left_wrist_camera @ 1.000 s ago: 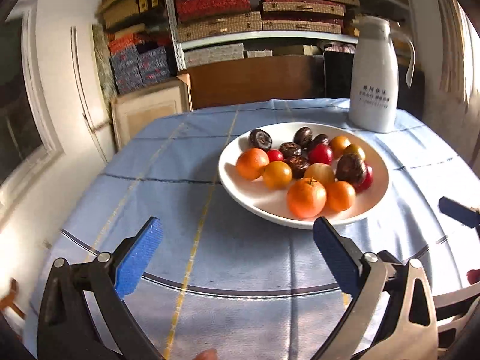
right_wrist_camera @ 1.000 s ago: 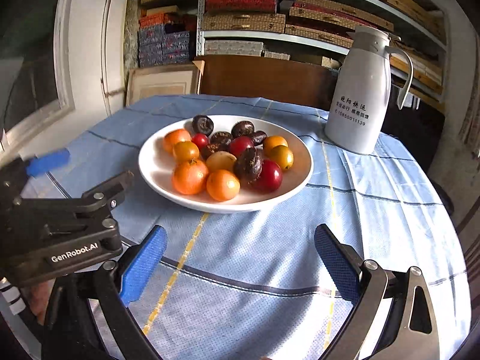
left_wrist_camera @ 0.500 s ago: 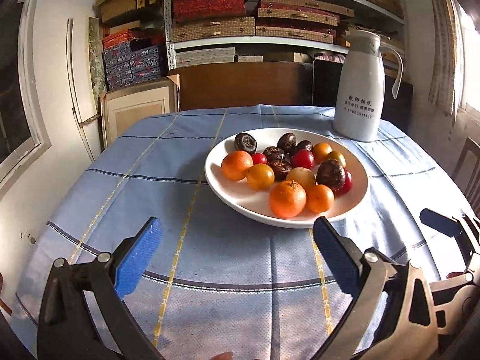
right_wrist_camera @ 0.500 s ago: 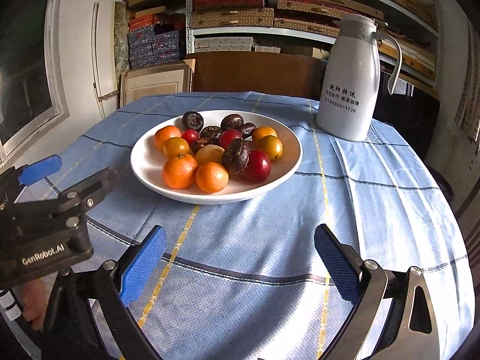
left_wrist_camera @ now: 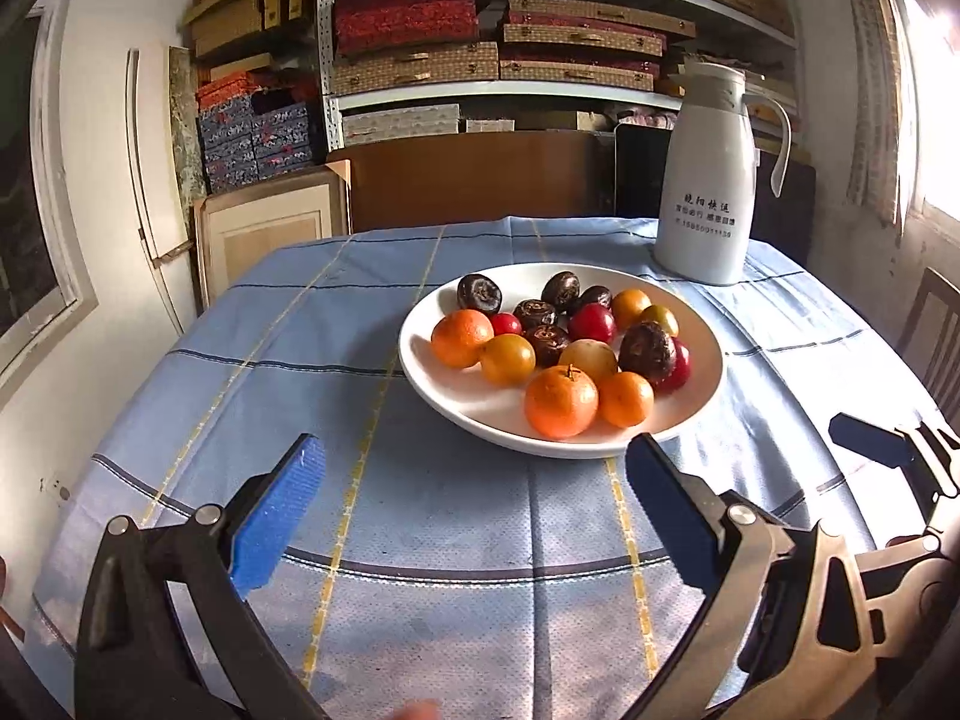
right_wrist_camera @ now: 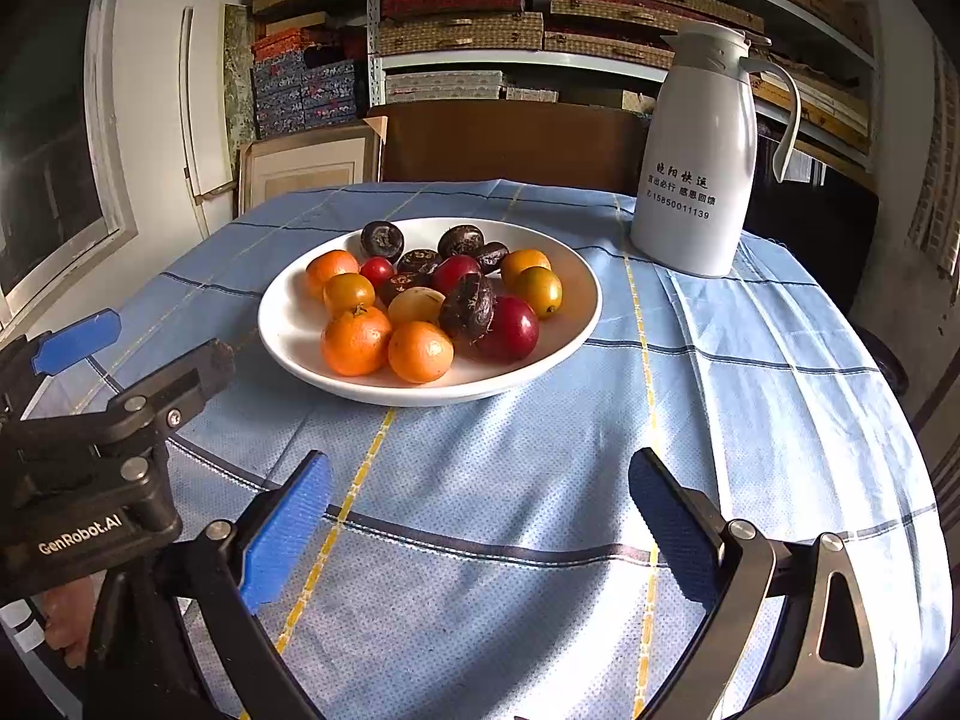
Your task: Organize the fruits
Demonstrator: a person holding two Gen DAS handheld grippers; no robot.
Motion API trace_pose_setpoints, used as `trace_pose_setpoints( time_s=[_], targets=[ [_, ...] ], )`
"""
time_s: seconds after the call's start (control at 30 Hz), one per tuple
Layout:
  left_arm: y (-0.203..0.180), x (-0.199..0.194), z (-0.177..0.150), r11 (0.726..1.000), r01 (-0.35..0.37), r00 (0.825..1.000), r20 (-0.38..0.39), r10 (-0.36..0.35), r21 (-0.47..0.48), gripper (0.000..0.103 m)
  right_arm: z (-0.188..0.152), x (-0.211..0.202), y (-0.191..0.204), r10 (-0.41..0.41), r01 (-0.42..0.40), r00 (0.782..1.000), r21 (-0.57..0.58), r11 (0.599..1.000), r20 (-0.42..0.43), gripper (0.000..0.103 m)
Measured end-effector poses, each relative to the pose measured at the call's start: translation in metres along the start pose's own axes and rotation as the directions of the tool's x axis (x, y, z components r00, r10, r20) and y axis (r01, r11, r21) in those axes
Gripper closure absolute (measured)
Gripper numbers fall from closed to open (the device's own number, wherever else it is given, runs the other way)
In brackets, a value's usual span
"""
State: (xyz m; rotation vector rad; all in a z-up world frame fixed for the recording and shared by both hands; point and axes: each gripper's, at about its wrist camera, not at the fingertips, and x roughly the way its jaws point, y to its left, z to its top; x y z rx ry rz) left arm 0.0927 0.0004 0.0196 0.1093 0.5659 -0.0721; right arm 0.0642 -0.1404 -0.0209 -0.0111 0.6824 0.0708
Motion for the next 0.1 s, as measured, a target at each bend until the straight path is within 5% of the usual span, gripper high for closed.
trace_pose_setpoints(
  time_s=[0.1],
  targets=[
    [0.0006,0.0007,-0.0003,1.000,-0.002,1.000,-0.003,0.002,0.000,0.005,0.0000,-0.0002,0.0000,-0.001,0.001,1.000,-0.001,1.000,0.001,0.004]
  ],
)
